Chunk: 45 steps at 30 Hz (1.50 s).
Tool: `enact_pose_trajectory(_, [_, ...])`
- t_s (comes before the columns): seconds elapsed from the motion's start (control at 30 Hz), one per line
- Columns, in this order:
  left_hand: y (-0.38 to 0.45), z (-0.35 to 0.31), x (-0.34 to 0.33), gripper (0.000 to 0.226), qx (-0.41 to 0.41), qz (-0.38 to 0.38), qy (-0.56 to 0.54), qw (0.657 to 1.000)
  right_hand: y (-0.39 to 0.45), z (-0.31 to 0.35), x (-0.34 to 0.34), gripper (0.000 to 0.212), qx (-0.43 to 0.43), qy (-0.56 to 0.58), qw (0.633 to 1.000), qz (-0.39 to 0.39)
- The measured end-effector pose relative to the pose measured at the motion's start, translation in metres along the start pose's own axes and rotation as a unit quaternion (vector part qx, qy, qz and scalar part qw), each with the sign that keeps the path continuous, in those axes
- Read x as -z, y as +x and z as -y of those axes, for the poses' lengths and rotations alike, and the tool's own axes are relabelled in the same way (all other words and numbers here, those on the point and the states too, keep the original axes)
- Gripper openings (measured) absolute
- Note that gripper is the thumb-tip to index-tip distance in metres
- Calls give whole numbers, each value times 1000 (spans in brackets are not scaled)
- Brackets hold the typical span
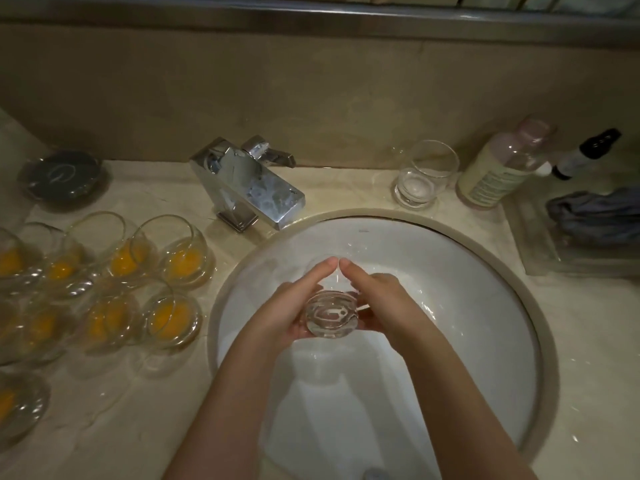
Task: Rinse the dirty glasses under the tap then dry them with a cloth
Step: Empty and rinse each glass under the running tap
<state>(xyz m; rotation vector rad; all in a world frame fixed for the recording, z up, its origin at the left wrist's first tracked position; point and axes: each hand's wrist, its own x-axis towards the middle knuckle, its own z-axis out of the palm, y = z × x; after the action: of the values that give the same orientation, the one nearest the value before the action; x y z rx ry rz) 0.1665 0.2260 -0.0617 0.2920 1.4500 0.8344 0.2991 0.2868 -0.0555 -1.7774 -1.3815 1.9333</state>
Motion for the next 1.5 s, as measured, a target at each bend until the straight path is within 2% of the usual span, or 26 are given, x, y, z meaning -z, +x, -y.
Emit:
enact_pose_trajectory(0.07, [1,0,-3,71,25,34,9,999,2,0,5,59,-32,-10,999,6])
enact_pose_trajectory(0.13, [0,-1,-9,63,19,29,0,999,2,0,10,60,-33,-5,999,14])
enact_pose_trajectory(0.2, [0,-2,-16,66,-5,12,-20,1000,3,-1,15,59,-11,-2,1000,17])
enact_pose_trajectory(0.37, [10,-5,-30,82,-133,-81,-73,985,3,-1,27,36,112,55,992,21])
enact_pose_trajectory(0.5, [17,-13,-37,76,-214,-82,-90,969,5,3,38,26,175,107,979,19])
enact_pose_trajectory(0.6, [22,-20,-41,75,-265,-82,-71,958,9,10,48,23,208,150,965,-52])
enact_pose_trajectory(0.73, [26,-27,-42,79,-298,-93,-64,948,28,25,62,40,233,139,934,-231])
enact_pose_trajectory(0.87, [29,-29,-41,80,-301,-96,-61,947,57,40,74,71,247,62,919,-301])
enact_pose_trajectory(0.97, [32,-30,-42,87,-300,-99,-59,947,76,50,78,86,266,31,914,-304])
enact_pose_trajectory(1.13, [34,-35,-42,77,-312,-111,-47,942,95,57,78,94,272,25,915,-296])
enact_pose_trajectory(1.33, [34,-39,-39,76,-322,-122,-40,938,93,56,79,79,278,58,909,-305])
enact_pose_trajectory(1.5, [29,-36,-37,76,-322,-124,-24,938,73,42,79,77,263,76,911,-310])
